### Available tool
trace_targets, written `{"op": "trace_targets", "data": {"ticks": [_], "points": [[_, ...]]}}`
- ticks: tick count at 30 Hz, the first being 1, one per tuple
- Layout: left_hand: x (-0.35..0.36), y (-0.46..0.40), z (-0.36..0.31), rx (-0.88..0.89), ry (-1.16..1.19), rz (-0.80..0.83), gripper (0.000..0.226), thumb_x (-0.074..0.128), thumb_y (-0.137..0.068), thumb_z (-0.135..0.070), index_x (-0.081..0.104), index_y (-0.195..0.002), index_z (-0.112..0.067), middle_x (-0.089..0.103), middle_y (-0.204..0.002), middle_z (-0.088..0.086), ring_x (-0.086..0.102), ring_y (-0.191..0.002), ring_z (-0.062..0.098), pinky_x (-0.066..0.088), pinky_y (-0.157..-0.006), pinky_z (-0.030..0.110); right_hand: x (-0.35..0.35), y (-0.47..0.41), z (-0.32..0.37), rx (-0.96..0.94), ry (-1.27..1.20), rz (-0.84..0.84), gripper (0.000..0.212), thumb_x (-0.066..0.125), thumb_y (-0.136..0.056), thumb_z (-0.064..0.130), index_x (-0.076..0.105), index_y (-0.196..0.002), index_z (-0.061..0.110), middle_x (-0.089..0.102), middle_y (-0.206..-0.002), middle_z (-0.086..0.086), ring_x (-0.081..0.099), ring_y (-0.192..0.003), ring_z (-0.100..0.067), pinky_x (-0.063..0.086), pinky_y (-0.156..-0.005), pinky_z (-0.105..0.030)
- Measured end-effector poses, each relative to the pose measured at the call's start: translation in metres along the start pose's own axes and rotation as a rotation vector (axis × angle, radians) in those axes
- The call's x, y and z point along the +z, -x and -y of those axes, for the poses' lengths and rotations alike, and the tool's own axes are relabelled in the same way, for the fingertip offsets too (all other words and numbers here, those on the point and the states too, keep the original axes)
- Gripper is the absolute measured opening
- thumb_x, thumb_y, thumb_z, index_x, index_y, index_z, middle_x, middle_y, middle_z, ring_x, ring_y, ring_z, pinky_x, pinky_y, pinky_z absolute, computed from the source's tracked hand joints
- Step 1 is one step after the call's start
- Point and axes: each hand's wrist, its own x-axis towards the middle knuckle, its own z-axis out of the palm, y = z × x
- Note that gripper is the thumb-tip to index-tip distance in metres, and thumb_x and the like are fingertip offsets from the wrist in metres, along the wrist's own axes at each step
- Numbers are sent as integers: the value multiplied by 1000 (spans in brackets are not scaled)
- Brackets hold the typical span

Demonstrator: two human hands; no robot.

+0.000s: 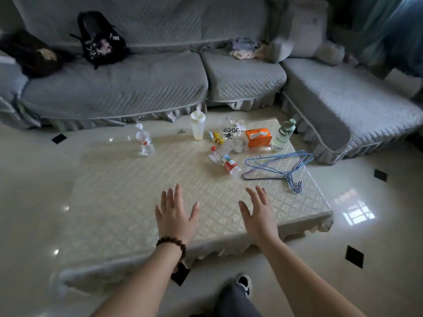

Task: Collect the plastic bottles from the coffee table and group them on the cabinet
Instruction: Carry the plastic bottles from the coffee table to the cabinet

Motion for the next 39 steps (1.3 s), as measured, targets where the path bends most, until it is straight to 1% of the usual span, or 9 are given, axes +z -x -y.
{"op": "trace_targets", "data": {"ticks": [6, 13, 15, 22, 26, 30, 35, 37, 39], "points": [[12, -48, 5, -66, -4, 8, 74, 39, -91, -54, 7, -150, -23, 10, -158, 5, 2, -146, 21, 4, -117, 45, 17, -69, 3, -36, 38, 70, 50, 44, -95, 44, 37, -142, 27, 22, -157, 2, 10, -147, -16, 24, -116, -44], [54, -132, -8, -125, -54, 21, 75, 43, -90, -52, 10, -150, -22, 16, -157, 6, 7, -145, 22, 7, -117, 44, 34, -180, -10, -9, 5, 127, 50, 48, -95, 37, 36, -143, 25, 24, -157, -2, 11, -147, -18, 20, -117, -42], [70, -157, -12, -131, -66, 25, 74, 45, -90, -51, 13, -150, -20, 19, -156, 7, 9, -145, 23, 10, -116, 45, 43, -211, -19, -4, 7, 143, 50, 49, -95, 35, 37, -142, 23, 26, -156, -4, 14, -146, -20, 22, -116, -43], [121, -231, -8, -170, -78, 13, 74, 51, -88, -48, 20, -148, -18, 27, -153, 10, 16, -143, 25, 16, -115, 48, 98, -301, -53, 17, 52, 252, 56, 51, -93, 40, 35, -143, 20, 27, -155, -7, 13, -146, -24, 19, -117, -43], [147, -259, 14, -184, -95, 8, 74, 51, -88, -49, 21, -148, -18, 28, -153, 10, 17, -143, 26, 17, -114, 49, 141, -342, -64, 59, 82, 317, 65, 53, -91, 44, 30, -146, 18, 24, -156, -9, 12, -146, -25, 16, -118, -42], [176, -281, 45, -192, -119, 5, 74, 53, -87, -48, 23, -147, -17, 31, -151, 13, 21, -142, 28, 21, -113, 51, 185, -382, -81, 131, 156, 333, 76, 56, -87, 47, 20, -149, 23, 20, -157, -9, 14, -145, -25, 15, -117, -39], [203, -297, 82, -171, -141, -1, 73, 51, -87, -48, 24, -146, -15, 33, -149, 14, 24, -140, 30, 24, -112, 51, 235, -408, -106, 223, 159, 374, 85, 61, -84, 47, 14, -151, 23, 17, -158, -6, 16, -143, -27, 24, -115, -44], [209, -298, 96, -169, -139, 9, 74, 54, -87, -45, 22, -147, -16, 31, -151, 13, 23, -141, 29, 23, -112, 51, 250, -408, -113, 225, 183, 364, 86, 61, -84, 45, 13, -151, 20, 20, -156, -7, 21, -141, -28, 26, -113, -44], [211, -298, 109, -170, -142, 15, 74, 54, -86, -45, 22, -146, -16, 31, -150, 13, 23, -141, 29, 24, -112, 51, 262, -405, -116, 225, 215, 316, 80, 61, -86, 39, 16, -149, 19, 30, -150, -8, 28, -136, -29, 29, -110, -42]]}}
